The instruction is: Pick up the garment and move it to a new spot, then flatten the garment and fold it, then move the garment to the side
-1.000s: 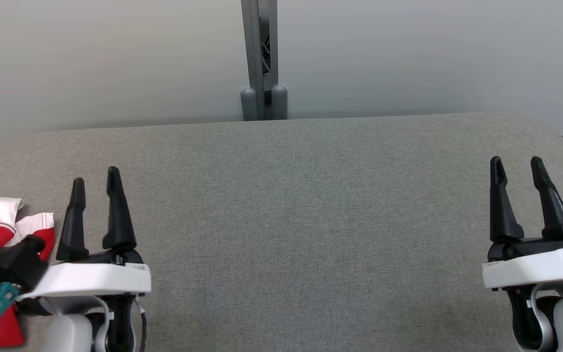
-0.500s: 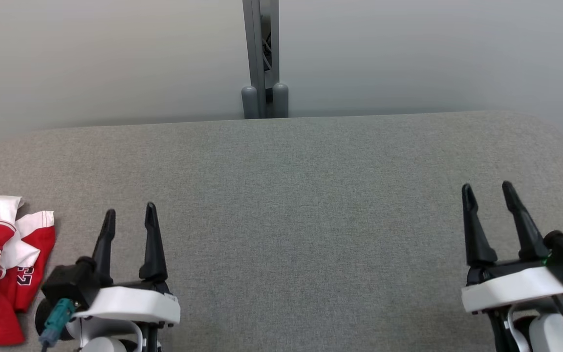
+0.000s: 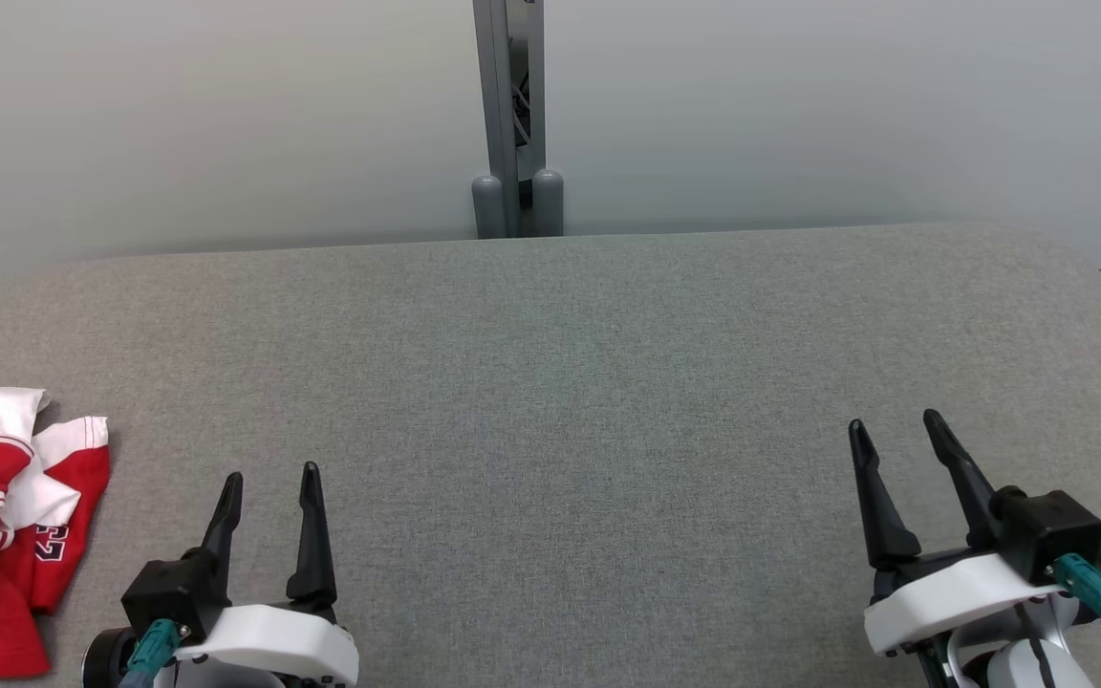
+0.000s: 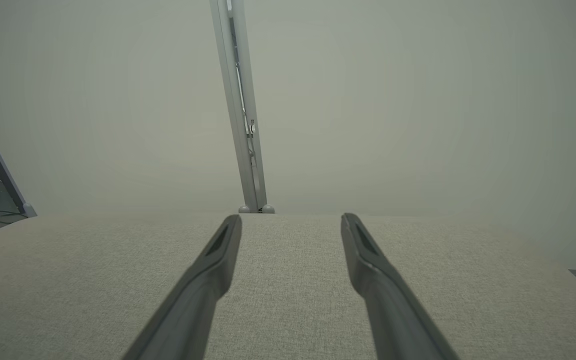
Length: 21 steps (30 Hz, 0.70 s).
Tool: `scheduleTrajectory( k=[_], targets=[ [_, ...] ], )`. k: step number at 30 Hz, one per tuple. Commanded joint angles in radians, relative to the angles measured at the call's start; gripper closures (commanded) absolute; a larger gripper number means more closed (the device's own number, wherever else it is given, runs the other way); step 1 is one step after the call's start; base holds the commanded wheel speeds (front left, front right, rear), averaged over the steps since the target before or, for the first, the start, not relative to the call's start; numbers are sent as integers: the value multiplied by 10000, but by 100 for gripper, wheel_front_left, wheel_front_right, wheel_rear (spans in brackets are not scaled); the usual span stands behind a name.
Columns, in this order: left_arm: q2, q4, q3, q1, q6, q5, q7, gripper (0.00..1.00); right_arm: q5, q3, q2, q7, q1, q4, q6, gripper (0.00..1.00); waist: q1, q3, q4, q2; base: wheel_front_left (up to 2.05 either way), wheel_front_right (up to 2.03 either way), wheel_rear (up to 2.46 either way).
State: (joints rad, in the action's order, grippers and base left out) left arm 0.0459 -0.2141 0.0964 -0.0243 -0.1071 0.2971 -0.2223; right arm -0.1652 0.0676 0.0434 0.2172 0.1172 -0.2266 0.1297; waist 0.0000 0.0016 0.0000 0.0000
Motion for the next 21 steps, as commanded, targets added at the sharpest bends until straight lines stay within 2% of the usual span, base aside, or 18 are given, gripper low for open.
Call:
scheduleTrajectory(
  k=[1, 11, 15, 21],
  targets=[
    [55, 3, -17, 63, -52, -205, -86, 0, 240, 63, 81, 123, 24, -77, 16, 0, 0, -10, 4, 0, 0, 0, 0],
    [63, -178, 34, 183, -83, -915, -292, 0, 834, 333, 98, 350, 183, -545, 17, 0, 0, -31, -6, 0, 0, 0, 0],
    [64, -249, 117, 228, 58, -1176, -354, 0, 662, 346, 103, 424, 191, -639, 17, 0, 0, -37, -15, 0, 0, 0, 0],
    [67, -236, 133, 296, -39, -1408, -450, 0, 1030, 456, 111, 527, 195, -708, 17, 0, 0, -39, -47, 0, 0, 0, 0]
  ],
)
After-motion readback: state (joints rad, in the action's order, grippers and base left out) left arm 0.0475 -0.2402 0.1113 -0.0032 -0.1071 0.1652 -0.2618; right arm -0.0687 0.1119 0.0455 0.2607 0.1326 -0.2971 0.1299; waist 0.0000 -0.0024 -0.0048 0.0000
